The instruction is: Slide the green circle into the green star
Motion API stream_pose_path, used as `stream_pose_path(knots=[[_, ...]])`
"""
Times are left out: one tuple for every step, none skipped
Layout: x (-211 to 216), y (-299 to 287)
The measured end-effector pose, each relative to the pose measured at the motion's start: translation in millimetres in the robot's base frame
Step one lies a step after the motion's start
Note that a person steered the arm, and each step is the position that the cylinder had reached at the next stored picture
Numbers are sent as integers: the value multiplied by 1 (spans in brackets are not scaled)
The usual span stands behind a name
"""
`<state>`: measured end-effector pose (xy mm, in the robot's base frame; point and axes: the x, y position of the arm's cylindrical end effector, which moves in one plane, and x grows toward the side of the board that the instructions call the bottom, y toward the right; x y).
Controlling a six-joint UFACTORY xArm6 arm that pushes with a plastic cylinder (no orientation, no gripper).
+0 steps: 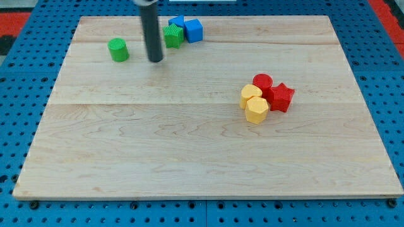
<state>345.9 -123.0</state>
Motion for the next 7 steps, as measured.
stream_pose_path(knots=[[9,-79],[-14,-85],[-23,-31],[-24,18],[-23,24],[-17,-39],[-33,-93]])
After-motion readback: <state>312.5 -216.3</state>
